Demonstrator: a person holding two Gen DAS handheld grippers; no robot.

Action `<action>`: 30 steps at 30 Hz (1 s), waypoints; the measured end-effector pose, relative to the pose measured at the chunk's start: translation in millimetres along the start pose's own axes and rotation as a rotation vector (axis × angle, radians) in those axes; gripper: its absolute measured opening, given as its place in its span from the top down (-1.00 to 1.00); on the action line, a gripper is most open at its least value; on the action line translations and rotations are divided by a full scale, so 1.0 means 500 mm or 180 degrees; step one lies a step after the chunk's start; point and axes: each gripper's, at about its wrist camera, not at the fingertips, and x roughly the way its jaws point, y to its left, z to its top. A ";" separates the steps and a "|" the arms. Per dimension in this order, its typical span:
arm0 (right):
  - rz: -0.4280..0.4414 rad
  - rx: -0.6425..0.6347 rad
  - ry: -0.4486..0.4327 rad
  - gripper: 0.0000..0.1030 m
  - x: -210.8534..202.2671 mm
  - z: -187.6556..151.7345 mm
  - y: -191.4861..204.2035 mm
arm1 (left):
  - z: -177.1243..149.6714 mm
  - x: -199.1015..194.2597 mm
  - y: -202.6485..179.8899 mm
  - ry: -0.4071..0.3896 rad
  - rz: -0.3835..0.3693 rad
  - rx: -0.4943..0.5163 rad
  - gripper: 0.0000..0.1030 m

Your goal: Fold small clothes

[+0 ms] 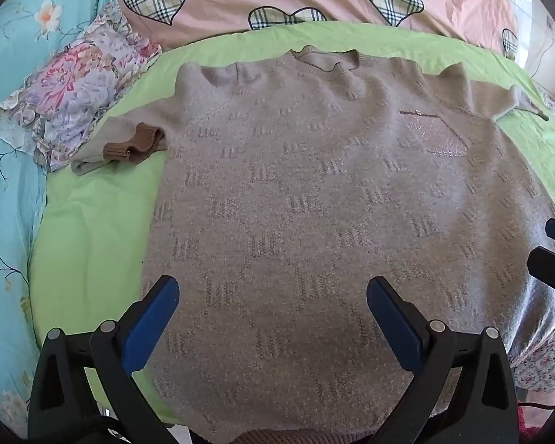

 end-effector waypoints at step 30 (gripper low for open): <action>-0.0154 -0.0122 0.0002 -0.99 -0.001 0.010 0.007 | 0.003 0.006 -0.002 -0.0003 -0.0039 -0.0035 -0.98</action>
